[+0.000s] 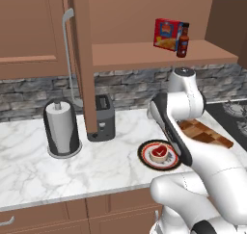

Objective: Pick the steak from the plate and place it on the cutting board. Then pick the condiment bottle from the cabinet and place it next to the cutting board.

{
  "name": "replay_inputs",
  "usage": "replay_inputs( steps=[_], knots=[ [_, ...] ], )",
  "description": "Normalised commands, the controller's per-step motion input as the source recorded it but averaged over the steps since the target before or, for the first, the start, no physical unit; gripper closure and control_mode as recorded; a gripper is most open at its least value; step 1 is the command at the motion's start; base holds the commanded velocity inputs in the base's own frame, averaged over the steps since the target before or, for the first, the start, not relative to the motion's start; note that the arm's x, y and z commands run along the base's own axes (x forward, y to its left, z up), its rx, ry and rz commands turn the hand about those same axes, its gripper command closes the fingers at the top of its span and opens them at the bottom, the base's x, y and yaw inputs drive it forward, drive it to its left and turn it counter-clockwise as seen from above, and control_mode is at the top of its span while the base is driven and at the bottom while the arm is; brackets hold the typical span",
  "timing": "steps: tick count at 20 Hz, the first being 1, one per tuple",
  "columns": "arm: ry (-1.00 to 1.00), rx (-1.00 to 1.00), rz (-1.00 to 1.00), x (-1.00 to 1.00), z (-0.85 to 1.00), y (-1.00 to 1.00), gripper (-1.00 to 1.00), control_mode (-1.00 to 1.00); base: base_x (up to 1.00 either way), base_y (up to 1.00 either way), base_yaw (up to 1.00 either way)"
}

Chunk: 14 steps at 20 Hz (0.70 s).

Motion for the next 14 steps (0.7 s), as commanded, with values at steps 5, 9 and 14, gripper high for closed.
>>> replay_inputs(
  steps=[5,9,14],
  knots=[
    [0.02,0.02,-0.01,0.00,-0.09,-0.04,-1.00,-1.00,0.00,0.00,0.00],
    [0.03,0.02,0.00,-0.05,-0.04,-0.05,-1.00,-1.00,0.00,0.00,0.00],
    [0.04,0.01,-0.01,-0.09,-0.05,-0.04,-1.00,-1.00,0.00,0.00,0.00]
  ],
)
